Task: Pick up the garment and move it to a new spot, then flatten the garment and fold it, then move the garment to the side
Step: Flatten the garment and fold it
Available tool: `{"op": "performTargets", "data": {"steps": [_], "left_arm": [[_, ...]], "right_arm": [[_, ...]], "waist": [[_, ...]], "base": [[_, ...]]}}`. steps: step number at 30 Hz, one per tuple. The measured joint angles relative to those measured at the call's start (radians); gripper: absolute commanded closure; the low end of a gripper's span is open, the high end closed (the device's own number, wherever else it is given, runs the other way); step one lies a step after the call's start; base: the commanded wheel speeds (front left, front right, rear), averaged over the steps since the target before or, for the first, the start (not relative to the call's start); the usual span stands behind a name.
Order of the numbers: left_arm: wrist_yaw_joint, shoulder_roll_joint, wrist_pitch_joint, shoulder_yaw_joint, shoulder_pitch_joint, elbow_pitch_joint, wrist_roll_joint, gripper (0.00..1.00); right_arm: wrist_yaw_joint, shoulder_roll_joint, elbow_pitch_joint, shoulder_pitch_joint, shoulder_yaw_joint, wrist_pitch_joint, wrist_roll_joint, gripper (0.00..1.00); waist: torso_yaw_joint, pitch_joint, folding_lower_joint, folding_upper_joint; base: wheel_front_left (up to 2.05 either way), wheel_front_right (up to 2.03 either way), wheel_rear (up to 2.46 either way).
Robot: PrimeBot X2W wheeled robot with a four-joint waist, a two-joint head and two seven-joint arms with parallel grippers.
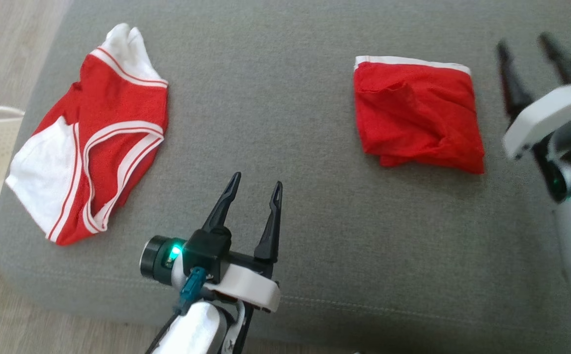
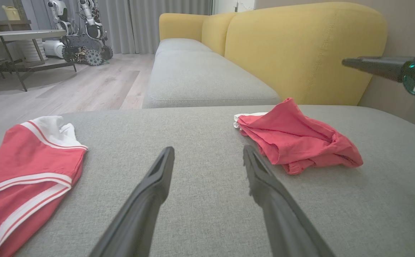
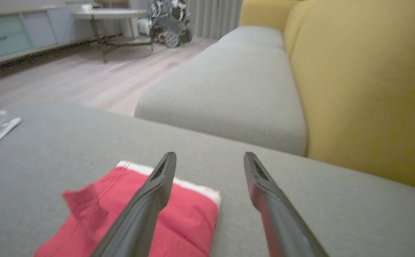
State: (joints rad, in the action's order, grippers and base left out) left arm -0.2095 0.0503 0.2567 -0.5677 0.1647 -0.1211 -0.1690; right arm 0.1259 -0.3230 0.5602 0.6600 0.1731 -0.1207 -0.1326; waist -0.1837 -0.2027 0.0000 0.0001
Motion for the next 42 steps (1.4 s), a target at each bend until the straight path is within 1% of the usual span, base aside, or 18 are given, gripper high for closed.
{"op": "performTargets", "data": {"steps": [3,7,13,17,19,23,25,28,29,31,32,33,35,38,40,42], "left_arm": [[0.008,0.0,0.0,-0.001,0.0,0.006,0.001,0.0],[0.013,0.0,0.0,-0.01,0.002,0.007,0.0,0.0],[0.016,0.0,0.0,-0.03,0.014,0.004,0.0,0.0],[0.016,0.0,0.0,-0.032,0.025,-0.006,0.0,0.0],[0.014,0.0,0.0,-0.033,0.03,-0.006,0.0,0.0],[0.007,0.0,0.0,-0.032,0.029,-0.009,0.001,0.0],[0.007,0.0,0.0,-0.03,0.026,-0.009,0.001,0.0],[0.007,0.0,0.0,-0.03,0.021,-0.009,0.001,0.0],[0.008,0.0,0.0,-0.03,0.02,-0.009,0.001,0.0],[0.008,0.0,0.0,-0.029,0.019,-0.009,0.001,0.0],[0.008,0.0,0.0,-0.029,0.019,-0.009,0.001,0.0],[0.008,0.0,0.0,-0.028,0.018,-0.009,0.002,0.0],[0.009,0.0,0.0,-0.028,0.017,-0.004,0.002,0.0],[0.016,0.0,0.0,-0.032,0.014,0.001,0.01,0.0],[0.016,0.0,0.0,-0.032,0.015,0.007,0.01,0.0],[0.016,0.0,0.0,-0.032,0.015,0.009,0.01,0.0]], "right_arm": [[0.0,-0.045,0.067,0.003,0.093,0.0,-0.037,1.0],[0.0,-0.103,0.163,0.05,0.252,0.0,-0.084,1.0],[0.0,-0.145,0.261,0.148,0.434,-0.016,-0.223,1.0],[0.0,-0.155,0.286,0.154,0.539,-0.057,-0.363,1.0],[0.0,-0.161,0.265,0.145,0.592,-0.085,-0.455,1.0],[0.0,-0.206,0.127,0.118,0.685,-0.132,-0.649,1.0],[0.0,-0.244,0.042,0.102,0.722,-0.185,-0.759,1.0],[0.0,-0.322,-0.07,0.077,0.769,-0.23,-0.851,1.0],[0.0,-0.346,-0.092,0.076,0.774,-0.217,-0.857,1.0],[0.0,-0.378,-0.096,0.088,0.756,-0.125,-0.831,1.0],[0.0,-0.378,-0.096,0.088,0.756,-0.125,-0.831,1.0],[0.0,-0.386,-0.081,0.1,0.744,-0.072,-0.795,1.0],[0.0,-0.382,-0.021,0.13,0.718,0.018,-0.726,1.0],[0.0,-0.33,0.114,0.158,0.679,0.12,-0.636,1.0],[0.0,-0.271,0.209,0.163,0.659,0.186,-0.564,1.0],[0.0,-0.197,0.314,0.163,0.636,0.238,-0.508,1.0]], "waist": [[-0.009,-0.012,0.0,0.0],[-0.029,-0.029,0.0,0.0],[-0.058,-0.051,0.0,0.0],[-0.066,-0.052,0.0,0.0],[-0.067,-0.046,0.0,0.0],[-0.057,-0.031,0.0,0.0],[-0.048,-0.022,0.0,0.0],[-0.037,-0.01,0.0,0.0],[-0.034,-0.007,0.0,0.0],[-0.027,0.0,0.0,0.0],[-0.027,0.0,0.0,0.0],[-0.025,0.002,0.0,0.0],[-0.025,0.002,0.0,0.0],[-0.036,-0.009,0.0,0.0],[-0.046,-0.019,0.0,0.0],[-0.054,-0.031,0.0,0.0]], "base": [[0.0,0.0,0.0],[0.0,0.0,0.0],[0.0,0.0,0.0],[0.0,0.0,0.0],[0.0,0.0,0.0],[0.0,0.0,0.0],[0.0,0.0,0.0],[0.0,0.0,0.0],[0.0,0.0,0.0],[0.0,0.0,0.0],[0.0,0.0,0.0],[0.0,0.0,0.0],[0.0,0.0,0.0],[0.0,0.0,0.0],[0.0,0.0,0.0],[0.0,0.0,0.0]]}}
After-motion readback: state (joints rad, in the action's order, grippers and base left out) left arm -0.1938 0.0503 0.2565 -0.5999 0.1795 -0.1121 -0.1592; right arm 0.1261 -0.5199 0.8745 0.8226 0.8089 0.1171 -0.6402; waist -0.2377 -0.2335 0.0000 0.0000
